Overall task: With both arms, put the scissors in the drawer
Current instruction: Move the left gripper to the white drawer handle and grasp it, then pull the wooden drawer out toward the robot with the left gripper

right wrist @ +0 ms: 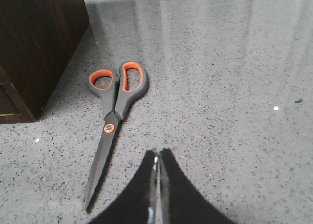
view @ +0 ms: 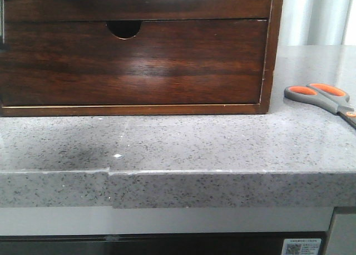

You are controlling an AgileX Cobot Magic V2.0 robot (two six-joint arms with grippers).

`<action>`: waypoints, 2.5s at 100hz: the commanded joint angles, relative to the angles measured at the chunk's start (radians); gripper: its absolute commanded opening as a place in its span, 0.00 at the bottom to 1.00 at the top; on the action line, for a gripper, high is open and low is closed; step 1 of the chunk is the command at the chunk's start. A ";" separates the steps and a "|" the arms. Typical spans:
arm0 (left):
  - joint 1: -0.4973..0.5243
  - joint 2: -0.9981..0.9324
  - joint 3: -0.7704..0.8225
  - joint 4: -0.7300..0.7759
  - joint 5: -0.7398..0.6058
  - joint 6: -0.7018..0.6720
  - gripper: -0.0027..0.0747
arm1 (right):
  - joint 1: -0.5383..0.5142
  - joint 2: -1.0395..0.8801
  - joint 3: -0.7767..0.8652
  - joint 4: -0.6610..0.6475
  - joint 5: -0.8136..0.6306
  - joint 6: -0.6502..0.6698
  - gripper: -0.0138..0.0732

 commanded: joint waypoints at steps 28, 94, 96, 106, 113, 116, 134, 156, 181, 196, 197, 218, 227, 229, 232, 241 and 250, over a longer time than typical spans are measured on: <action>-0.007 -0.019 -0.019 -0.007 -0.042 -0.004 0.01 | 0.000 0.014 -0.036 -0.005 -0.073 -0.007 0.09; -0.116 -0.114 0.025 -0.020 -0.036 -0.010 0.01 | 0.000 0.014 -0.036 -0.005 -0.061 -0.007 0.09; -0.116 -0.119 0.027 -0.020 -0.038 -0.010 0.01 | 0.000 0.014 -0.036 -0.005 -0.061 -0.007 0.09; -0.123 -0.148 0.031 -0.022 -0.036 -0.010 0.01 | 0.000 0.014 -0.036 -0.005 -0.061 -0.007 0.09; -0.123 -0.170 0.031 -0.022 -0.038 -0.010 0.01 | 0.000 0.014 -0.036 -0.005 -0.061 -0.007 0.09; -0.123 -0.180 0.031 -0.022 -0.038 -0.010 0.01 | 0.000 0.014 -0.036 -0.005 -0.061 -0.007 0.09; -0.123 -0.228 0.035 -0.042 -0.039 -0.010 0.01 | 0.000 0.014 -0.036 -0.005 -0.060 -0.007 0.09; -0.123 -0.279 0.089 -0.059 -0.051 -0.012 0.01 | 0.000 0.014 -0.036 -0.005 -0.060 -0.007 0.09; -0.123 -0.340 0.154 -0.067 -0.086 -0.012 0.01 | 0.000 0.014 -0.036 -0.005 -0.060 -0.007 0.09; -0.123 -0.372 0.202 -0.071 -0.150 -0.012 0.01 | 0.000 0.014 -0.036 -0.005 -0.060 -0.007 0.09; -0.123 -0.372 0.202 -0.071 -0.153 -0.012 0.01 | 0.000 0.014 -0.036 -0.005 -0.060 -0.007 0.09; -0.123 -0.396 0.227 -0.071 -0.253 -0.012 0.01 | 0.000 0.014 -0.036 -0.005 -0.060 -0.007 0.09; -0.123 -0.396 0.229 -0.071 -0.273 -0.012 0.01 | 0.000 0.014 -0.036 -0.005 -0.060 -0.007 0.09; -0.123 -0.396 0.230 -0.071 -0.274 -0.012 0.01 | 0.000 0.014 -0.036 -0.005 -0.060 -0.007 0.09; -0.123 -0.396 0.230 -0.071 -0.274 -0.012 0.01 | 0.000 0.014 -0.036 -0.005 -0.060 -0.007 0.09; -0.123 -0.396 0.230 -0.071 -0.274 -0.012 0.01 | 0.000 0.014 -0.036 -0.005 -0.060 -0.007 0.09; -0.123 -0.396 0.230 -0.071 -0.261 -0.012 0.01 | 0.000 0.014 -0.036 -0.005 -0.060 -0.007 0.09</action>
